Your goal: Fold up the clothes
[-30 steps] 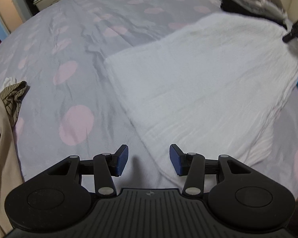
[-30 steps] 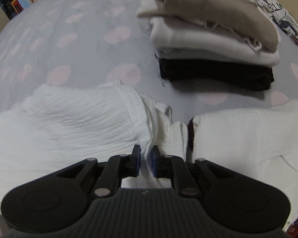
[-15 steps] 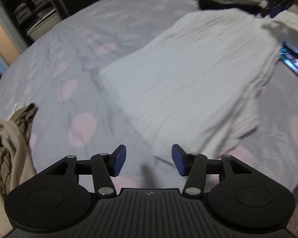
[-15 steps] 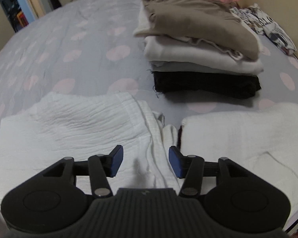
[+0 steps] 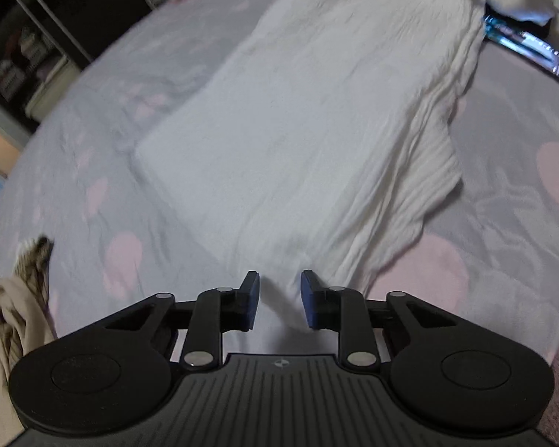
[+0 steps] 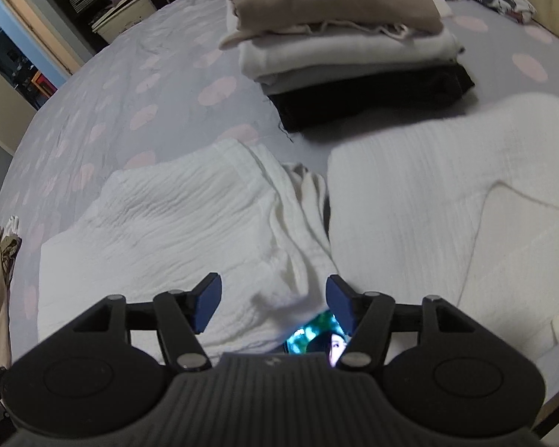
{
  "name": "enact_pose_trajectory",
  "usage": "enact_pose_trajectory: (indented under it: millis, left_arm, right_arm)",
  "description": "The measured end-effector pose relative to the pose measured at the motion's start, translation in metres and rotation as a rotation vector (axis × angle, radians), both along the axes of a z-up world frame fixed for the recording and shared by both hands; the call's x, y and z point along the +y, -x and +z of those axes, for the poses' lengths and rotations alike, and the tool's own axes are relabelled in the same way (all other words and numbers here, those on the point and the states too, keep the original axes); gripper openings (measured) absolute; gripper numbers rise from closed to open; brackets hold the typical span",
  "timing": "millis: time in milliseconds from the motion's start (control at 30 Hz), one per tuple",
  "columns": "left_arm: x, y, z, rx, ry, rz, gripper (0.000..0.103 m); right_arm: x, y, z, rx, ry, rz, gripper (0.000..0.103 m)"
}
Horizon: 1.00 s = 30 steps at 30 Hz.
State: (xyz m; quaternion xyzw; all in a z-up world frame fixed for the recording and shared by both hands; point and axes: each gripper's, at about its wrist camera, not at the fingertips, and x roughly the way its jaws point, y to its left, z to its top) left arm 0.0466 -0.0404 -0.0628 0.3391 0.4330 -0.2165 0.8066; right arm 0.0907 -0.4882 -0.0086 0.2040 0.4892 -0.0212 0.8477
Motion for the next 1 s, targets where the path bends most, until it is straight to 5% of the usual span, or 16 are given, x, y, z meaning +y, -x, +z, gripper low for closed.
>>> enact_pose_trajectory:
  millis: [200,333,467,667,1000]
  left_arm:
    - [0.026,-0.011,0.009,0.082,0.091,0.142,0.023]
    - [0.041,-0.010,0.021,0.086,0.138,0.215,0.042]
    - [0.048,-0.015,0.036,0.078,0.208,0.290,0.045]
    - [0.071,-0.042,0.028,0.257,0.496,0.489,0.048]
    - [0.067,-0.062,-0.011,0.440,0.627,0.584,0.046]
  right_arm:
    - [-0.004,0.005,-0.005,0.003,-0.004,0.006,0.065]
    - [-0.004,0.006,-0.004,-0.006,-0.006,0.018,0.066]
    - [-0.003,0.006,-0.005,-0.007,-0.009,0.027,0.066]
    - [-0.002,0.007,-0.005,-0.008,-0.005,0.027,0.066]
    - [-0.007,0.008,-0.004,-0.010,0.005,0.027,0.066]
